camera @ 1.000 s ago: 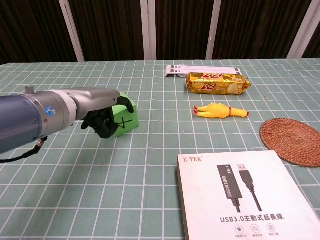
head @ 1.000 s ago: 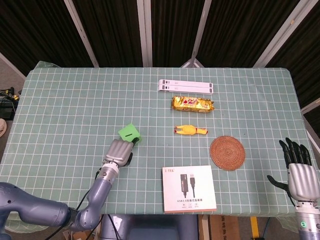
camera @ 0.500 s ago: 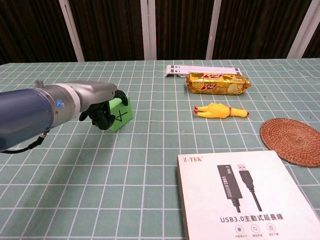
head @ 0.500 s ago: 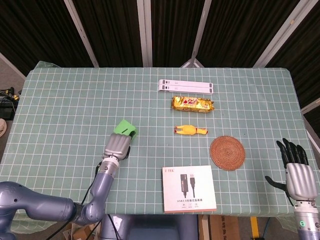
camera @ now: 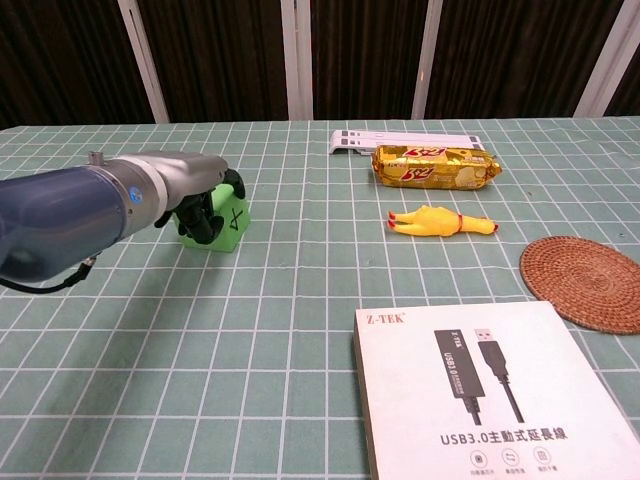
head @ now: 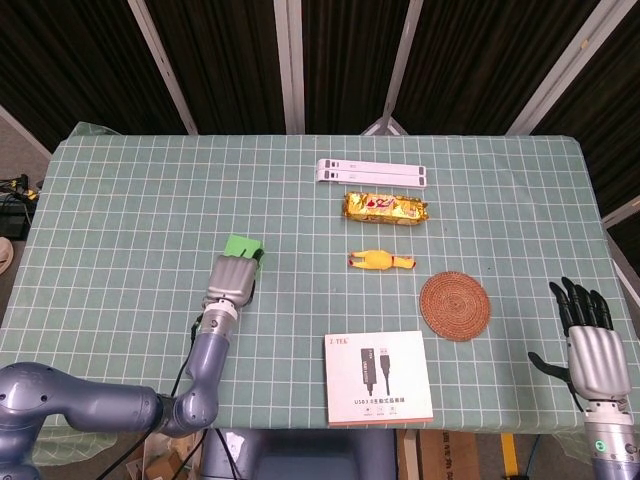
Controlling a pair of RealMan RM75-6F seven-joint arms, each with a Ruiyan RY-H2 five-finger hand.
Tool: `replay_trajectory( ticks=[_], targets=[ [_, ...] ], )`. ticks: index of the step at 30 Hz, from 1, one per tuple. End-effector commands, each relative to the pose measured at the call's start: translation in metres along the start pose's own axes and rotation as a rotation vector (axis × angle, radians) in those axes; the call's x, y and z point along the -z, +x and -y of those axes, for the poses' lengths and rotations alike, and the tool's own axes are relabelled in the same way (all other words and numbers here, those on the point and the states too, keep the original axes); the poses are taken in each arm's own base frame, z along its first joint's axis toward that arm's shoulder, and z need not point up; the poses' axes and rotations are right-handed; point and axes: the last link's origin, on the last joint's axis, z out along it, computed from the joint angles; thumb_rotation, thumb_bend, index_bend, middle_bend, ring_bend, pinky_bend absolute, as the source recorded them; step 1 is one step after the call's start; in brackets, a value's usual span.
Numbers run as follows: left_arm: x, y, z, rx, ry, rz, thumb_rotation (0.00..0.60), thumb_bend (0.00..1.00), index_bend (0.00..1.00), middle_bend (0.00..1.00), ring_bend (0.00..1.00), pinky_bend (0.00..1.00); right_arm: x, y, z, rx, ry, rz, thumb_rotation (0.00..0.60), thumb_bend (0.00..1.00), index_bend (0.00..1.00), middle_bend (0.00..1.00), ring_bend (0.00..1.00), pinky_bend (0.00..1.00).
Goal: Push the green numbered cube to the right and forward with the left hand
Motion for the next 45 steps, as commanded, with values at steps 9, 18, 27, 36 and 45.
replay_trajectory(
  ticks=[9,18,27,36,45],
  targets=[
    [0.009,0.012,-0.009,0.024,-0.056,-0.04,0.6,0.74,0.18,0.74,0.58,0.69,0.0,0.0,0.001,-0.001,0.002,0.002,0.6,0.07,0.05,0.0,0.0,0.0],
    [0.061,0.057,-0.006,0.098,-0.106,-0.151,0.6,0.63,0.17,0.61,0.53,0.71,0.002,-0.001,0.003,0.001,0.009,0.011,0.6,0.07,0.05,0.0,0.0,0.0],
    [0.15,0.061,0.106,0.111,-0.011,-0.264,0.6,0.41,0.17,0.22,0.11,0.33,0.001,0.0,0.001,0.01,-0.001,-0.003,0.6,0.07,0.05,0.0,0.0,0.0],
    [0.213,-0.009,0.249,0.231,0.147,-0.467,0.6,0.37,0.17,0.13,0.01,0.15,-0.001,0.001,0.001,0.03,0.038,-0.018,0.6,0.07,0.05,0.0,0.0,0.0],
    [0.217,-0.023,0.259,0.237,0.126,-0.488,0.6,0.34,0.16,0.11,0.0,0.12,-0.003,-0.002,0.002,0.039,0.052,-0.014,0.6,0.07,0.05,0.0,0.0,0.0]
  ],
)
